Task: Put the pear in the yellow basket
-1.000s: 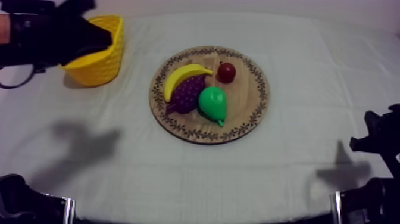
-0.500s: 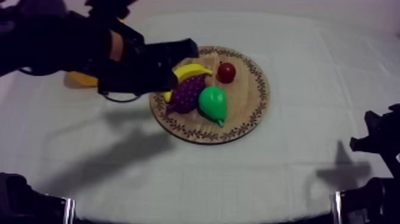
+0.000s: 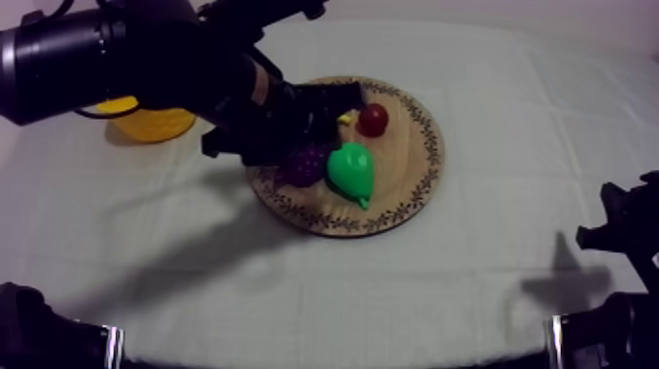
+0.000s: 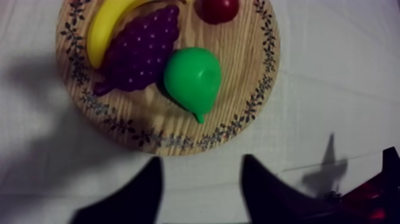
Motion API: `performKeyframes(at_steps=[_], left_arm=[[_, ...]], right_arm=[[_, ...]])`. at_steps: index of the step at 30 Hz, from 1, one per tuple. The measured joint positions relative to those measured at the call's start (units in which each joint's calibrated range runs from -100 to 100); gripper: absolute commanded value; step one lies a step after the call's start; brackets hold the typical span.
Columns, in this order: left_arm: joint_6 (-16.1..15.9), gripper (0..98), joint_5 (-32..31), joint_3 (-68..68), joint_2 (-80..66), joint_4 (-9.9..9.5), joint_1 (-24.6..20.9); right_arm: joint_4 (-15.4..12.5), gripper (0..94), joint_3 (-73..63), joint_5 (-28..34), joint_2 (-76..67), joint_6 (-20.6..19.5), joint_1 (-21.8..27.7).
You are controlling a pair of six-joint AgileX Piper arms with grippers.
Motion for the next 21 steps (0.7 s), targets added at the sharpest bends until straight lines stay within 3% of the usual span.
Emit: performKeyframes(at_steps=[4, 9, 14, 21], left_arm=[[1.86, 95.0, -0.08, 1.12, -0.81, -0.88, 0.23], [2.35, 95.6, -0.25, 2.04, -0.83, -0.92, -0.06], [1.65, 95.2, -0.84, 1.23, 1.44, -0.20, -0.61], [-1.07, 93.6, 1.05, -4.21, 8.93, 2.22, -2.37]], right_arm=[[0.00, 0.4, 0.00, 0.00, 0.00, 0.00, 0.00], [0.00, 0.4, 0.00, 0.00, 0.00, 0.00, 0.00], [0.00, 0.4, 0.00, 0.00, 0.00, 0.00, 0.00], [0.00, 0.4, 0.00, 0.00, 0.00, 0.00, 0.00]])
